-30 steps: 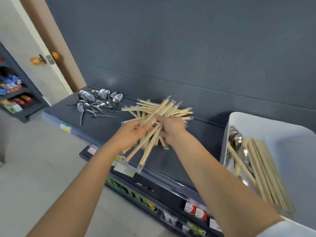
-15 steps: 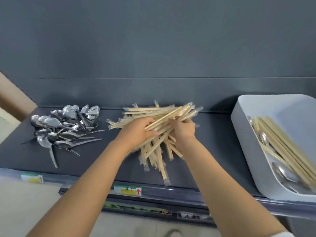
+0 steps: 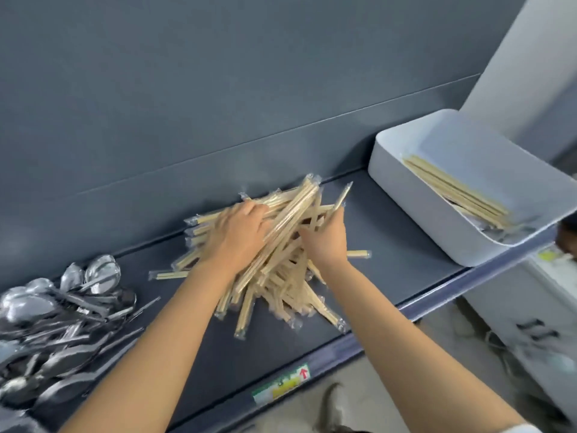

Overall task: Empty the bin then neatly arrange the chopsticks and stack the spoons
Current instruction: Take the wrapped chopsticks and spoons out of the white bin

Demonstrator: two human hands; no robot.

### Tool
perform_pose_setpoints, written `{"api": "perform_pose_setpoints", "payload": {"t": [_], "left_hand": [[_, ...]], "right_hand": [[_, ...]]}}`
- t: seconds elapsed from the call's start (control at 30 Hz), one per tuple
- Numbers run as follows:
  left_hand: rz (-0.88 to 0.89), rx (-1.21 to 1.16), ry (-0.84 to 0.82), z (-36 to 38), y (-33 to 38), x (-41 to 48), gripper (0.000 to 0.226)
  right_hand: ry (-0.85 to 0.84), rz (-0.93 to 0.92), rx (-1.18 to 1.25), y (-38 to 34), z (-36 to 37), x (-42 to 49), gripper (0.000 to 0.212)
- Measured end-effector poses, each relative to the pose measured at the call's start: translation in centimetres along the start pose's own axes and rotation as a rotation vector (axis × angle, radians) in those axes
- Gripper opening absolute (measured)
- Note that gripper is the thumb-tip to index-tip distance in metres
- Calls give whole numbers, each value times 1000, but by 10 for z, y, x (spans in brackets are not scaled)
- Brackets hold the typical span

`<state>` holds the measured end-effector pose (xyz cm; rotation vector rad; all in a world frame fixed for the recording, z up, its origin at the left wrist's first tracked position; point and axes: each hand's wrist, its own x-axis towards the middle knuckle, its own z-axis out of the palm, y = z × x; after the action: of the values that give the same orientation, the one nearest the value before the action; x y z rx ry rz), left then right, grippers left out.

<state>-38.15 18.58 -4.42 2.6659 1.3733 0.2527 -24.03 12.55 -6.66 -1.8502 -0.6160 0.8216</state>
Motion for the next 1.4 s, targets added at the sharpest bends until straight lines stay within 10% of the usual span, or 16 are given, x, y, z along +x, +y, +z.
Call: {"api": "perform_pose_setpoints", "payload": {"t": [0.17, 0.37, 1.1, 1.4], "left_hand": [[216, -16, -114, 3, 3, -17, 48], [353, -85, -160, 8, 15, -34, 47], [322, 29, 37, -1, 258, 28, 51], [197, 79, 2, 9, 346, 76, 44]], "right_hand": [[2, 9, -115, 5, 2, -29, 97], [31, -75, -588, 23, -12, -46, 26], [137, -438, -684, -4, -268, -20, 45], [-87, -396, -701, -6, -362, 44, 62]]}}
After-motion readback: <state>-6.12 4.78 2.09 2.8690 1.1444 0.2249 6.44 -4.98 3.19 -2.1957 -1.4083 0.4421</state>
